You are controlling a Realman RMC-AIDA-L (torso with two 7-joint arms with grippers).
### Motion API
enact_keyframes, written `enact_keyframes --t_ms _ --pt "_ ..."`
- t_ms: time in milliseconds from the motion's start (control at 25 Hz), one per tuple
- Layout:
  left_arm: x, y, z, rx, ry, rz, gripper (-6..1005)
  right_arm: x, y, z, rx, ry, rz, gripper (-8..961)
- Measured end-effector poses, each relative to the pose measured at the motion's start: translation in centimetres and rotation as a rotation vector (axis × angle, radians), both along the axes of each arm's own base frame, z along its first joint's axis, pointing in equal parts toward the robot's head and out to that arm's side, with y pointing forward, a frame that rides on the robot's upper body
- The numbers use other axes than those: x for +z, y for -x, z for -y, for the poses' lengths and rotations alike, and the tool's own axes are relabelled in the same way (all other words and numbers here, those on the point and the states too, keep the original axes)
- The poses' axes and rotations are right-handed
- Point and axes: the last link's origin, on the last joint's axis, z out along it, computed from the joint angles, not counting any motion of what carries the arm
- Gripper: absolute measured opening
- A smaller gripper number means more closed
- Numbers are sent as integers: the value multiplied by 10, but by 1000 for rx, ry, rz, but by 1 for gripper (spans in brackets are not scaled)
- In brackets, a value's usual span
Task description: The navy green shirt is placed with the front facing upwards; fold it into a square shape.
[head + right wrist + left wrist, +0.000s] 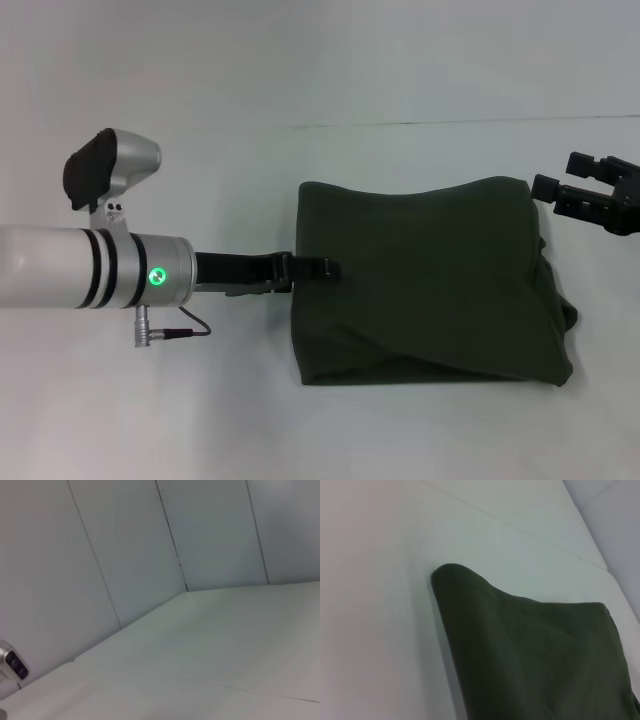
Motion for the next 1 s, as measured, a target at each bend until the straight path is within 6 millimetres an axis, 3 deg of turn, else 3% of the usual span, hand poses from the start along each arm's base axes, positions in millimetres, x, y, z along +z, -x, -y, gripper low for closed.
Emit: enact_keyframes --t_ms 760,1000 --pt "-15 -5 0 -20 -14 -42 744 1 0 1 7 5 -5 883" --pt "-14 -5 0 -22 -17 -43 489 0 0 2 6 5 -6 882"
